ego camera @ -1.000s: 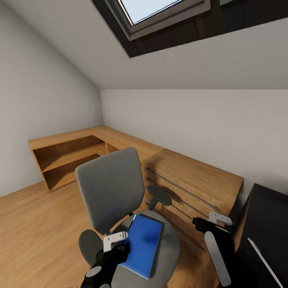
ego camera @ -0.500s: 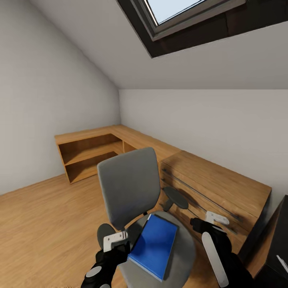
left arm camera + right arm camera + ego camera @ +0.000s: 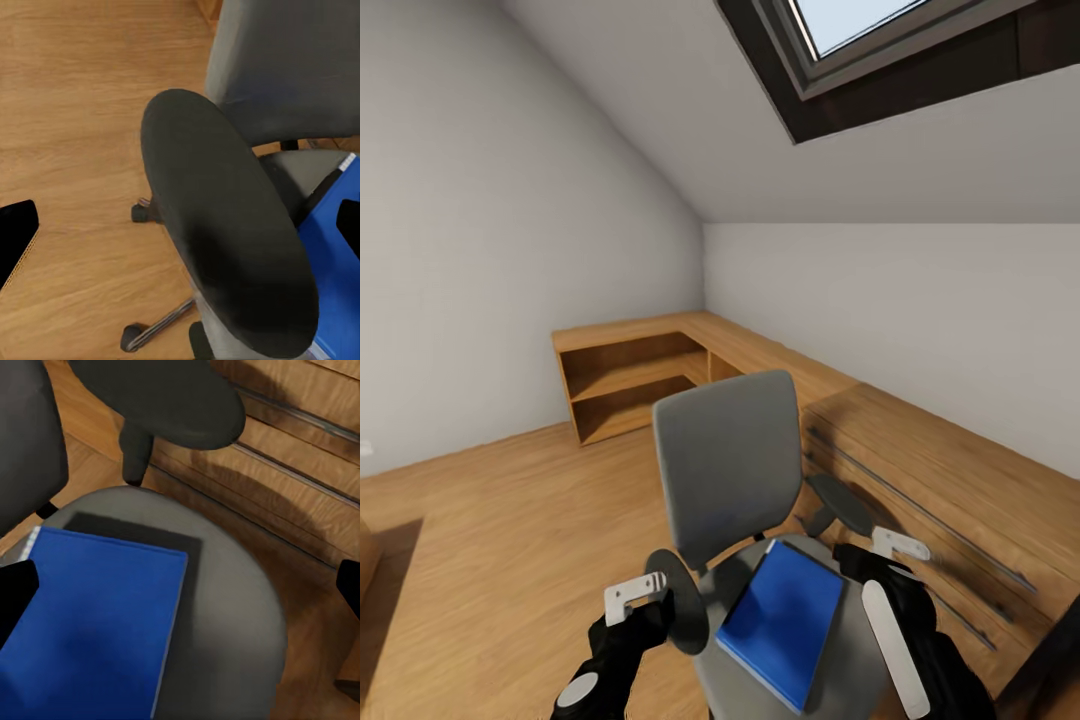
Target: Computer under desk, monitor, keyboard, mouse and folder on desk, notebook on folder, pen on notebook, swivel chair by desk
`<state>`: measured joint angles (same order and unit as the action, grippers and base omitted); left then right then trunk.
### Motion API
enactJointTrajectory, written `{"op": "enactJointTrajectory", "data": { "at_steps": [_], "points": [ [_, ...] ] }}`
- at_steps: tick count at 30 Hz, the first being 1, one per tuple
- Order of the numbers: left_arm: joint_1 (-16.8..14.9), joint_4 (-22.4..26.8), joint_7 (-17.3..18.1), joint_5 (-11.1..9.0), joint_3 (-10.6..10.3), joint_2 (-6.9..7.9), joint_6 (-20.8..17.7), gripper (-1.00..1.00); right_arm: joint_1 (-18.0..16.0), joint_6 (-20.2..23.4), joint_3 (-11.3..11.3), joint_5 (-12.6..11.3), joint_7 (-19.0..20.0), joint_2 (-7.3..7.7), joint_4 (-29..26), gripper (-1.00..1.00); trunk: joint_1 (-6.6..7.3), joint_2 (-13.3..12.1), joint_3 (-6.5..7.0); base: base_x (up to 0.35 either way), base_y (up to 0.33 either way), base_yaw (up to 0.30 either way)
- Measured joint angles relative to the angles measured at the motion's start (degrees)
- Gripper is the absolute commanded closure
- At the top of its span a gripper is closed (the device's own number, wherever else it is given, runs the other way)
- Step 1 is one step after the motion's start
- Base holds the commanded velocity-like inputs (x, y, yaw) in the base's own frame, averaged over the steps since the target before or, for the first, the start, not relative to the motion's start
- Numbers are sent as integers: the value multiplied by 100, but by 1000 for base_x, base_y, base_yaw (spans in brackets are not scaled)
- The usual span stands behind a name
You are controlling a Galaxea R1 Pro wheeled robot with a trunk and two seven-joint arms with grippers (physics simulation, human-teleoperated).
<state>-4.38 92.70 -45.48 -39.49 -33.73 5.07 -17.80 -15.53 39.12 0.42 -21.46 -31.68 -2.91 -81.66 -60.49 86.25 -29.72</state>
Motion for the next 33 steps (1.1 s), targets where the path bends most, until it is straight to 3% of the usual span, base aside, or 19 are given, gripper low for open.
{"op": "enactJointTrajectory", "data": {
  "at_steps": [9,20,33],
  "points": [
    [0,4,1,-1,0,31,49,-100,0,-7,10,0,1,-2,33,-100,0,0,0,0,0,279],
    [0,5,-6,-30,294,42,36,-100,0,-55,21,0,1,-9,93,-100,0,0,0,0,0,279],
    [-1,4,-6,-36,355,42,34,-100,0,-77,16,0,12,-1,121,-100,0,0,0,0,0,261]
  ]
}}
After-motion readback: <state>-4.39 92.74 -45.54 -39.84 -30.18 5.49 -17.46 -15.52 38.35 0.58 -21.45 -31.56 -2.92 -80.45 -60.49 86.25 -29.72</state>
